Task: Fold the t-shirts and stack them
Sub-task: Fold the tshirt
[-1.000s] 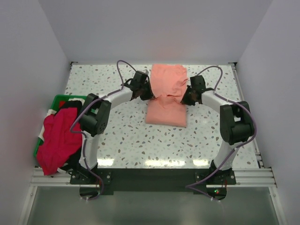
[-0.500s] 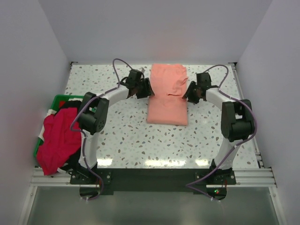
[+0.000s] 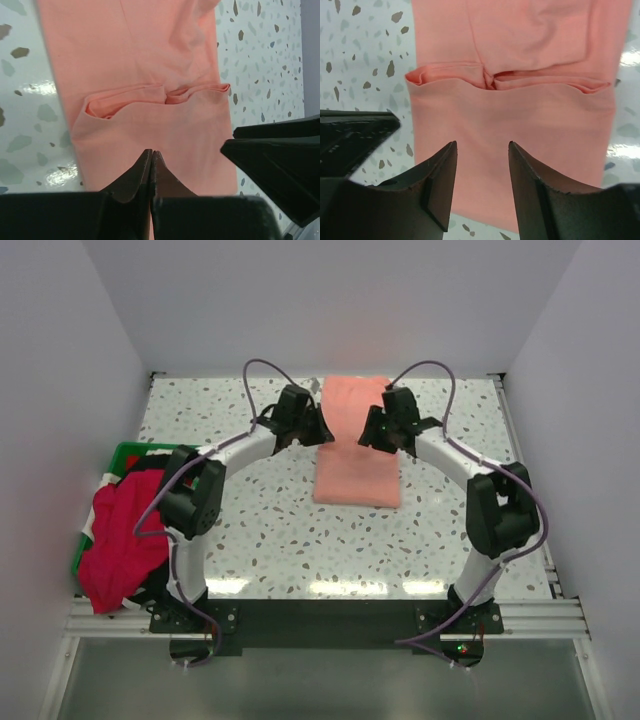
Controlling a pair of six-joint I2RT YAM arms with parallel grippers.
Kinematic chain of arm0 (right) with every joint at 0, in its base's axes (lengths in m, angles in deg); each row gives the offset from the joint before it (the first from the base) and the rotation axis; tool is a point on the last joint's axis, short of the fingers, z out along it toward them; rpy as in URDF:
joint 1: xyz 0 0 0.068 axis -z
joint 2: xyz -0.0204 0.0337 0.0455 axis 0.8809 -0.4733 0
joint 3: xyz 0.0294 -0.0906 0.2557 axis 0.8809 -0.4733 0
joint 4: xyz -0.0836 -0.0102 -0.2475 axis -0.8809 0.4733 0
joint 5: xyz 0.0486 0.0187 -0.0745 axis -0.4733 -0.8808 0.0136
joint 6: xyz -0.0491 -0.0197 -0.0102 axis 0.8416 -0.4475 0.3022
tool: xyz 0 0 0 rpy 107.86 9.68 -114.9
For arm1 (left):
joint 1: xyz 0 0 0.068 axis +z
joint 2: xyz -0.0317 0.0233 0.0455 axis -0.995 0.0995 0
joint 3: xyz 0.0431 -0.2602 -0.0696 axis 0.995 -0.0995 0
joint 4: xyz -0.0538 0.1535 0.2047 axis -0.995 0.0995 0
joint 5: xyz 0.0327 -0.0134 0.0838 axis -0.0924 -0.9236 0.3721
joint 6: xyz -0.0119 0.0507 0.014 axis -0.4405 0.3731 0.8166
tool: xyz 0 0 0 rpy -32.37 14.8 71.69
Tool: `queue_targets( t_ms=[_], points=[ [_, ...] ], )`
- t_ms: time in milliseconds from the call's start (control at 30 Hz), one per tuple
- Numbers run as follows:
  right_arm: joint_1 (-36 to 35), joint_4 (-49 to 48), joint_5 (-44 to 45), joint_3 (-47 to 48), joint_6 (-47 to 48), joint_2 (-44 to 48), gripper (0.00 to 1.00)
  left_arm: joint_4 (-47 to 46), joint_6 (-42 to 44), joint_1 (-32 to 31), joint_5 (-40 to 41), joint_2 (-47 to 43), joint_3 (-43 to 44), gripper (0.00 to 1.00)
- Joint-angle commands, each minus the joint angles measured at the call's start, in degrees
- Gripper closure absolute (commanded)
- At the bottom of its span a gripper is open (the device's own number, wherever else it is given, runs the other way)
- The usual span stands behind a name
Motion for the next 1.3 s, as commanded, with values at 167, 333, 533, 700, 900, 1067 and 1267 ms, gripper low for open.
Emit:
queue_targets(
  t_ms=[167,333,533,700,900,1067,1267],
  points=[
    [-0.88,1.27,0.17,10.90,3.62,-13.54,0.55,-1.75,1.76,-0.14,-0.50,9.55,7.86,0.99],
    [-0.10,3.47,1.22,15.21,3.62,-19.09,0.56,-0.61,1.15,1.53,0.04,14.92,10.06,1.00],
    [3.50,1.98,-1.49,11.62,1.33,-17.69,0.56,-1.66,-0.17,2.59,0.30,15.71,6.46,1.00],
    [7.90,-0.65,-8.18,7.93,-0.78,-16.02,0.56,-1.67,-0.61,2.94,0.39,15.54,5.23,1.00],
    [11.77,-1.28,-12.13,7.39,-0.60,-16.71,0.56,-2.10,-0.96,3.03,-0.31,15.36,5.23,1.00],
    [13.18,-1.98,-14.95,7.57,-0.17,-16.98,0.56,-1.75,-0.70,3.29,-1.01,14.66,6.02,1.00],
    [13.27,-1.02,-13.65,7.83,0.98,-11.46,0.55,-5.00,0.00,3.82,-4.96,10.19,7.24,0.89]
  ],
)
